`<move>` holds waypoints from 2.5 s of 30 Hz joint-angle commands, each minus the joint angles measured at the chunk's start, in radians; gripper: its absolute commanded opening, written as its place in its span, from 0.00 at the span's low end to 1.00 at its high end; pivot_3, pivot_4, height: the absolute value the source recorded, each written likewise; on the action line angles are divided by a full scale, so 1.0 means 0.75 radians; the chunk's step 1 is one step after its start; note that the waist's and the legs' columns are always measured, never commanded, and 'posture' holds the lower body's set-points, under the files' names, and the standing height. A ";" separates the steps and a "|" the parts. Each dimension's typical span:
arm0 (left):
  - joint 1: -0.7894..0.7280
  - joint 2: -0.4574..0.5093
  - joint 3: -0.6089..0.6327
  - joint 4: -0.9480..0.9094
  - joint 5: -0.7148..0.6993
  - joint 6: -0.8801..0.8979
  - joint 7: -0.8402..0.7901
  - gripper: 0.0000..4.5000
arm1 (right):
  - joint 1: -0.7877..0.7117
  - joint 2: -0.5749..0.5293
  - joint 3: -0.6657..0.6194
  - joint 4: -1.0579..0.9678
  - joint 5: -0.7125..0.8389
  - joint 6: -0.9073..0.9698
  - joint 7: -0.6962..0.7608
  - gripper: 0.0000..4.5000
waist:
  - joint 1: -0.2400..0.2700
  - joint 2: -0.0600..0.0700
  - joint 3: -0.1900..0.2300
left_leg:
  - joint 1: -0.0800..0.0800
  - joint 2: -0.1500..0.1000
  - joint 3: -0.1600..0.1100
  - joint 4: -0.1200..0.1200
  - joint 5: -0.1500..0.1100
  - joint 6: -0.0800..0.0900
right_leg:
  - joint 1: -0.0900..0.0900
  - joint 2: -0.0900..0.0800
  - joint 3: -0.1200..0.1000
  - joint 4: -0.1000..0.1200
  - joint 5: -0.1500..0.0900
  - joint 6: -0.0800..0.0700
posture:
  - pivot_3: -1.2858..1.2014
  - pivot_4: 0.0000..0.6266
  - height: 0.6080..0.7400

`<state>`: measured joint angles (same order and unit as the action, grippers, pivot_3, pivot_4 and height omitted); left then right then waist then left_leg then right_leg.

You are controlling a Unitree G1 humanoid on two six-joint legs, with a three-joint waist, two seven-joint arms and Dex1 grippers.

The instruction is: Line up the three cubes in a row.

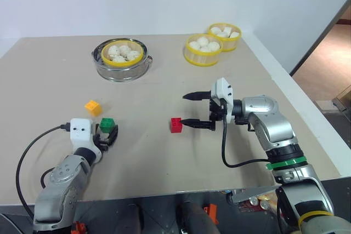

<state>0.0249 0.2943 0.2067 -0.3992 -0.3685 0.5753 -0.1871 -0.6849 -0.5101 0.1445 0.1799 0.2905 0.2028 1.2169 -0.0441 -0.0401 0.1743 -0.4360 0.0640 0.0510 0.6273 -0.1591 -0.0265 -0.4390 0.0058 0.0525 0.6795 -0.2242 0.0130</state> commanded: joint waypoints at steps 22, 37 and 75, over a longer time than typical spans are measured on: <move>-0.595 0.531 -0.503 0.634 0.130 -0.595 -1.297 0.29 | -0.109 -0.053 -0.037 -0.040 0.024 0.020 0.022 1.00 | 0.003 0.001 0.001 | -0.003 0.000 0.001 -0.007 0.000 0.000 | -0.003 0.000 -0.001 -0.006 -0.002 0.000 | 0.52 0.24 1.00; -0.871 0.348 -0.619 1.048 0.284 -0.815 -1.468 0.29 | -0.053 -0.109 -0.024 -0.168 0.100 0.190 0.091 1.00 | 0.003 0.001 0.001 | -0.004 0.000 0.000 -0.007 -0.003 0.002 | -0.003 0.002 0.000 -0.005 -0.003 0.007 | 0.52 0.24 1.00; -0.843 0.703 -0.142 0.598 -0.058 -0.095 -1.392 0.98 | -0.067 -0.082 -0.088 -0.266 0.210 0.313 0.002 1.00 | -0.004 0.000 0.002 | -0.002 0.002 -0.001 -0.002 -0.003 0.002 | -0.003 0.005 0.001 0.001 -0.002 0.007 | 0.52 0.24 1.00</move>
<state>-0.5860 0.8002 0.0201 0.0330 -0.3932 0.4859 -1.2840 -0.7235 -0.5698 0.1065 0.0192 0.4292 0.4395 1.2287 -0.0472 -0.0401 0.1758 -0.4374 0.0658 0.0500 0.6256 -0.1616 -0.0249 -0.4412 0.0093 0.0531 0.6806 -0.2258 0.0178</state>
